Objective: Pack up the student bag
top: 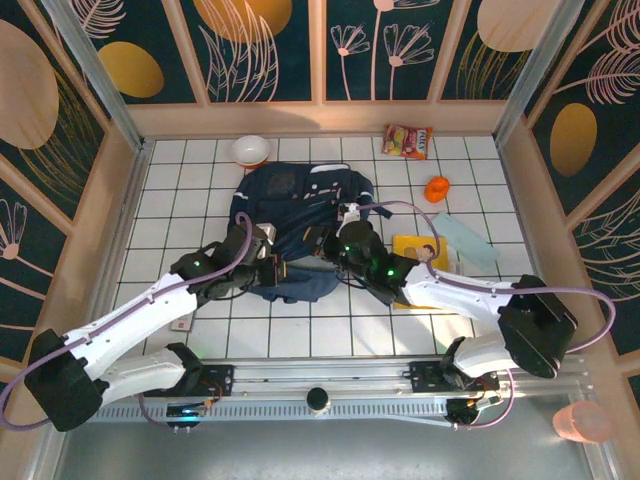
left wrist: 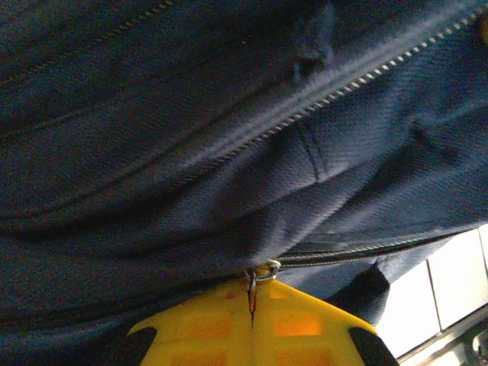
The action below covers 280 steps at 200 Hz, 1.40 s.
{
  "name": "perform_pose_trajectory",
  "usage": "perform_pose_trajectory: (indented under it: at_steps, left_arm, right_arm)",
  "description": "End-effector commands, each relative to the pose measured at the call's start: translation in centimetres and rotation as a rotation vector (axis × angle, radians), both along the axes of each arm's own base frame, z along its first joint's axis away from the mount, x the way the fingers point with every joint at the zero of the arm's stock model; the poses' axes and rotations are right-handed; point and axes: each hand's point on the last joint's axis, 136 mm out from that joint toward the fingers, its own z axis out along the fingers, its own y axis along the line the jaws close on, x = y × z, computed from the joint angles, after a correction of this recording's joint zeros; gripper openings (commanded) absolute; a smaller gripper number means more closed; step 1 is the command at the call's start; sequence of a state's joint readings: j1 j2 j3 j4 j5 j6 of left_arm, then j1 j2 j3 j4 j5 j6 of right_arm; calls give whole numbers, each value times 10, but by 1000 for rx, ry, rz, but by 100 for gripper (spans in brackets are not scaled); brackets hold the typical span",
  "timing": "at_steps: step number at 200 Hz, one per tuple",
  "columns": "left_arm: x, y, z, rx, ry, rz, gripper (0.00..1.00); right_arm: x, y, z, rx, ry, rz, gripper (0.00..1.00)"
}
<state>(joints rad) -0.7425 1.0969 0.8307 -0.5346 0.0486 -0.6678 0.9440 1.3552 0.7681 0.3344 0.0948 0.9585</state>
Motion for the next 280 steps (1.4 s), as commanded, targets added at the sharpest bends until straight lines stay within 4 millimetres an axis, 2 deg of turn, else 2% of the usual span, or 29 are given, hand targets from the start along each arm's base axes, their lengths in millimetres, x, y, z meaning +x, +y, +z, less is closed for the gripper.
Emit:
perform_pose_trajectory:
  at_steps: [1,37,41,86,97,109,130,133,143,163,187,201,210,224,239,263,280]
  left_arm:
    - [10,17,14,151,-102,-83,0]
    - [20,22,12,325,-170,-227,0]
    - [25,20,23,322,-196,-233,0]
    - [22,21,21,373,-210,-317,0]
    - [15,12,21,323,-202,-357,0]
    - [6,-7,29,205,-204,-414,0]
    - [1,-37,52,5,-230,-439,0]
    - [-1,-38,46,-7,-215,-442,0]
    - [0,-46,50,-62,-221,-435,0]
    - [4,-56,54,-129,-234,-428,0]
    - [6,-66,63,-185,-253,-438,0]
    - [8,-68,67,-203,-265,-431,0]
    - [10,-67,67,-197,-268,-418,0]
    - [15,-61,61,-147,-260,-388,0]
    - [19,-48,46,-47,-237,-367,0]
    - [28,-23,26,91,-191,-319,0]
    - [38,-4,23,148,-195,-260,0]
  right_arm:
    - [0,-7,38,33,-99,40,0]
    - [1,-12,43,28,-119,109,0]
    - [0,-13,43,31,-120,116,0]
    - [7,-30,54,91,-129,146,0]
    - [13,-38,53,110,-110,126,0]
    - [15,-40,53,150,-93,108,0]
    - [12,-31,48,225,-31,108,26]
    - [12,-29,47,231,-22,102,29]
    - [12,-28,42,251,4,65,37]
    - [10,-24,33,278,42,10,44]
    - [10,-12,28,300,62,-4,46]
    - [11,-6,23,300,79,-4,45]
    - [13,-5,20,288,87,-7,39]
    - [16,-6,18,250,82,-12,17]
    - [17,-8,24,206,46,15,0]
    - [17,-22,32,106,-2,65,0]
    - [14,-32,36,70,-27,113,0]
